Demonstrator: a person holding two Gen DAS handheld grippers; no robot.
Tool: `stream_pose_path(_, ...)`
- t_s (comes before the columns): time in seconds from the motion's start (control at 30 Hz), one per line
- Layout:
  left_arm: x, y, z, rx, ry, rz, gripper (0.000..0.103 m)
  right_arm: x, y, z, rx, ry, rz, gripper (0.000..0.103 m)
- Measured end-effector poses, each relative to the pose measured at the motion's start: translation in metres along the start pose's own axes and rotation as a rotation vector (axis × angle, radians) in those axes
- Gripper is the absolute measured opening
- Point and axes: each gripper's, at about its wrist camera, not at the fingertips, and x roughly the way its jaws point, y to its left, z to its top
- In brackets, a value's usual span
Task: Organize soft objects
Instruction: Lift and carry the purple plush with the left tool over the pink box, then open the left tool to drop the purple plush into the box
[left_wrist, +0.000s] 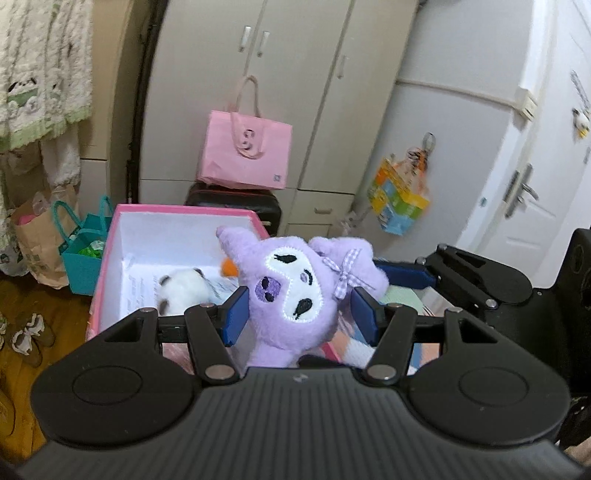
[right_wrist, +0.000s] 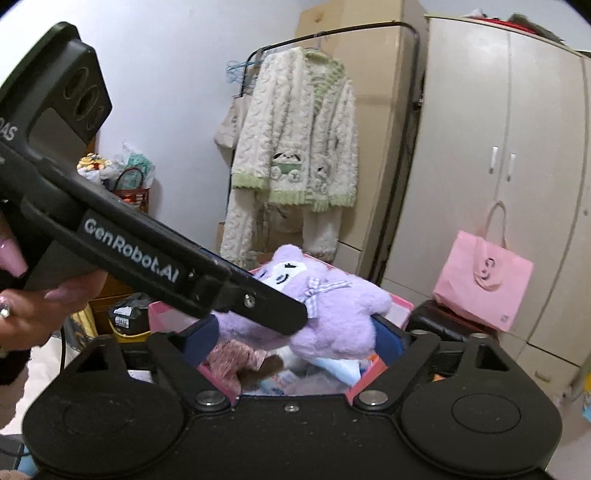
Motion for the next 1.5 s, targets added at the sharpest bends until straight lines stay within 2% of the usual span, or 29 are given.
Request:
stream_pose_path(0.07, 0.007, 0.013, 0.007, -0.020, 0.002, 0.008, 0.058, 0.013, -0.011, 0.004, 0.005, 0.021, 0.020, 0.071)
stream_pose_path(0.23, 0.031, 0.043, 0.023, -0.077, 0.026, 0.014, 0.058, 0.046, -0.024, 0.013, 0.009, 0.073, 0.047, 0.065)
stream_pose_path(0.37, 0.060, 0.062, 0.036, -0.096, 0.081, 0.034, 0.058, 0.078, -0.037, 0.018, 0.055, 0.126, 0.069, 0.065)
stream_pose_path(0.57, 0.092, 0.091, 0.041, -0.145, 0.141, 0.068, 0.058, 0.118, -0.059, 0.013, 0.194, 0.177, 0.134, 0.065)
stream_pose_path(0.77, 0.116, 0.098, 0.045, -0.098, 0.183, 0.144, 0.058, 0.155, -0.077, 0.007, 0.294, 0.227, 0.184, 0.065)
stream_pose_path(0.87, 0.120, 0.101, 0.044, -0.108, 0.179, 0.172, 0.058, 0.163, -0.086, 0.003, 0.354, 0.238, 0.207, 0.064)
stream_pose_path(0.93, 0.119, 0.098, 0.042, -0.080, 0.147, 0.214, 0.059, 0.166, -0.087, 0.001, 0.362, 0.240, 0.214, 0.064)
stream_pose_path(1.03, 0.110, 0.091, 0.040, -0.034, 0.109, 0.268, 0.060, 0.157, -0.087, -0.004, 0.360, 0.220, 0.220, 0.064)
stream_pose_path(1.17, 0.083, 0.082, 0.038, -0.024, 0.085, 0.220, 0.063, 0.130, -0.085, -0.009, 0.324, 0.192, 0.186, 0.064)
stream_pose_path(1.3, 0.055, 0.064, 0.030, 0.034, 0.063, 0.207, 0.065, 0.098, -0.084, -0.010, 0.305, 0.178, 0.165, 0.064)
stream_pose_path(1.5, 0.018, 0.036, 0.021, 0.069, 0.077, 0.151, 0.067, 0.043, -0.081, -0.009, 0.286, 0.157, 0.101, 0.064)
